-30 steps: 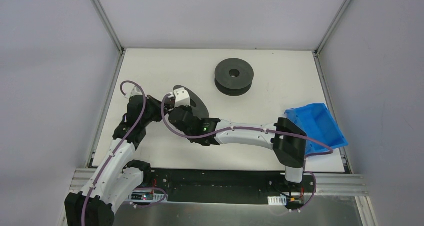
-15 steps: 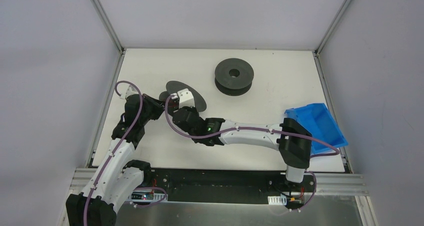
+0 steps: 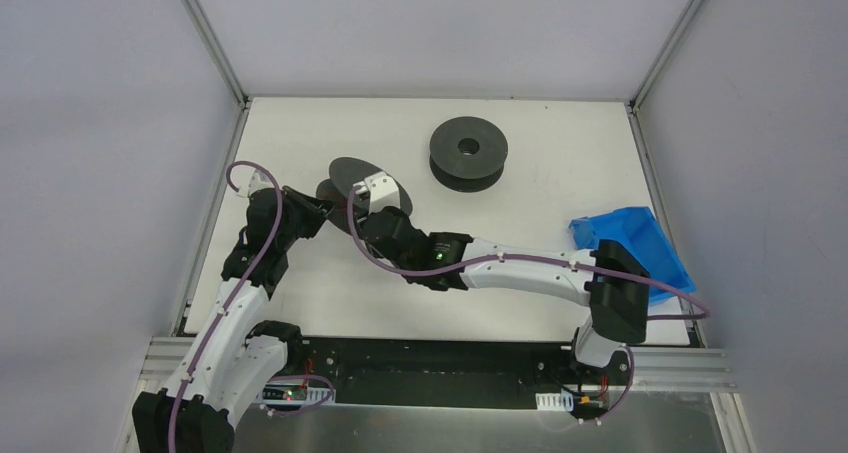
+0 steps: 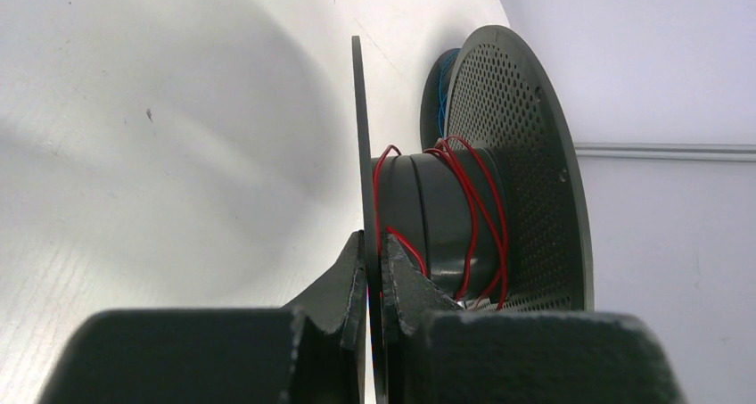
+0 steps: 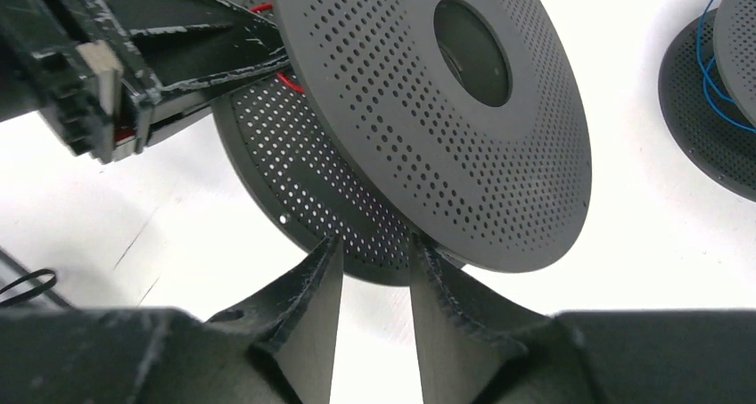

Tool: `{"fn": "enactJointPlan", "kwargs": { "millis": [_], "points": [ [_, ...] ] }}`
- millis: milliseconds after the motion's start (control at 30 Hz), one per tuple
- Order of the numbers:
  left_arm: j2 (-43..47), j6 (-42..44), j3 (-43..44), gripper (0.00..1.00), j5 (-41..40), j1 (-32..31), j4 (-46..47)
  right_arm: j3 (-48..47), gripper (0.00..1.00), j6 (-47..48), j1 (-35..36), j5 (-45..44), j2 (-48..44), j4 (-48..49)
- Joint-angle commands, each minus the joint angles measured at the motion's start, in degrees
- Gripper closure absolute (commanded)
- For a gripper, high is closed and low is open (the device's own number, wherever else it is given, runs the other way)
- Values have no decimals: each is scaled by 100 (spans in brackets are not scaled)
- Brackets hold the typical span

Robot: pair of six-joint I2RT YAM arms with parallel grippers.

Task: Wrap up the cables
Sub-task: Wrap the cable around the cable reel, then place the cable reel at the center of the board.

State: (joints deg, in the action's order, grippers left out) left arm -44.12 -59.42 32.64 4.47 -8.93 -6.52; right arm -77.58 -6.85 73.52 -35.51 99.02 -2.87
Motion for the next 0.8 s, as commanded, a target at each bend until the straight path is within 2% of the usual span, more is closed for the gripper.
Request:
{"fn": "enactJointPlan", "kwargs": {
  "millis": [0,400,633,767],
  "points": [
    [104,269,314,100,425,21,166,125,63,100,-197,121,-713,259],
    [-121,517,350,100,623,161,417,794,63,-53,-216,1530,-1936,754],
    [-1012,659,297,100,1671,709,1425,1294,62,-39,-215,1335,-2682,781],
    [-1670,983,575,100,1928,965,1522,1675,61,87,-216,812,-3110,822]
  ]
}}
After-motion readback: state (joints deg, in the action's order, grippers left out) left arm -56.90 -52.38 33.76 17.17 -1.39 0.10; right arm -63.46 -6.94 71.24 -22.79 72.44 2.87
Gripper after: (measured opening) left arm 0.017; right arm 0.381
